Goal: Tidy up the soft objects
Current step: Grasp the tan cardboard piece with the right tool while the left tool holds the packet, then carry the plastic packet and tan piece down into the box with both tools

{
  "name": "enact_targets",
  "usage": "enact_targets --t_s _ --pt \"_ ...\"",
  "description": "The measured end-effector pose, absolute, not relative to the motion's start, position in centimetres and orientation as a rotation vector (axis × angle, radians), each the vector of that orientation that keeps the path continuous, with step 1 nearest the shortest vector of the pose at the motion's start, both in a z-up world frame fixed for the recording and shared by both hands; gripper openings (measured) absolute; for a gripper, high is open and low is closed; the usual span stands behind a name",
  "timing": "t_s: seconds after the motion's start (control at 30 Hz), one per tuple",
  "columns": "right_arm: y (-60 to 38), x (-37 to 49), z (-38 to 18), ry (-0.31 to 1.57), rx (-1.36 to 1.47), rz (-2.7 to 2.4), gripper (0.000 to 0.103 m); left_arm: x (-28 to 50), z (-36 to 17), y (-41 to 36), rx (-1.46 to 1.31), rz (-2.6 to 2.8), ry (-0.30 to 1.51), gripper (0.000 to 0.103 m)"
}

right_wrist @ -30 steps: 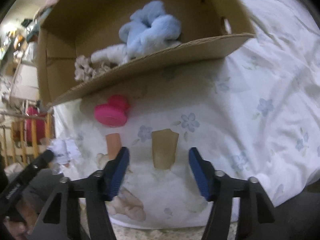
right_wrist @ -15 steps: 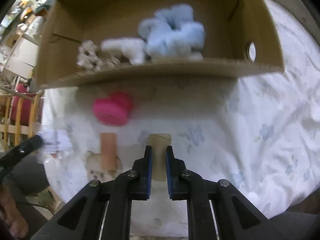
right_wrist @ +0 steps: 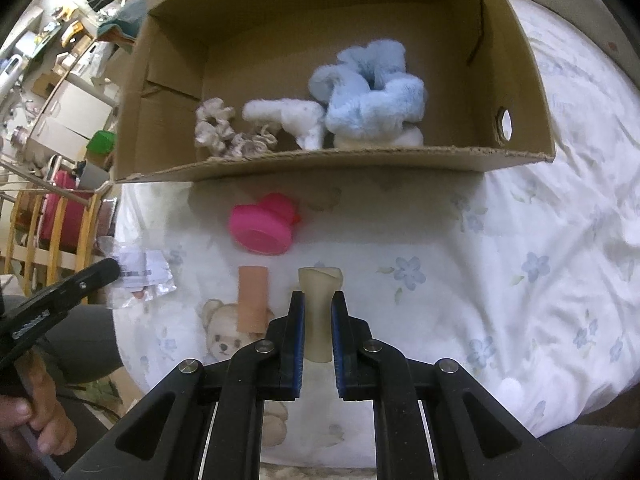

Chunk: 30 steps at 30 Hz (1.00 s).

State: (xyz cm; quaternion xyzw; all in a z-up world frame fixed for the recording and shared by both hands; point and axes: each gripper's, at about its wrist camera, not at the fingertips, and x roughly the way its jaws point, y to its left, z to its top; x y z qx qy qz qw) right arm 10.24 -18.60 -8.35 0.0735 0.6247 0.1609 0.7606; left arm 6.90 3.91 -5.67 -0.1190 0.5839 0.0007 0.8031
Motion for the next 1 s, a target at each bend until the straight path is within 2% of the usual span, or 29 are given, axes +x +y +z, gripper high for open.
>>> enact_targets --t_s 0.43,1.0 --pt "-20.8 8.7 -4.2 1.274 0.227 0.412 0.014 5.9 -3.4 3.4 -0.211 0.019 1.190 0.003" --pt "-23.4 11.2 4.7 1.082 0.311 0.468 0.014 9.7 6.3 2.5 -0.199 -0.056 1.003 0.003"
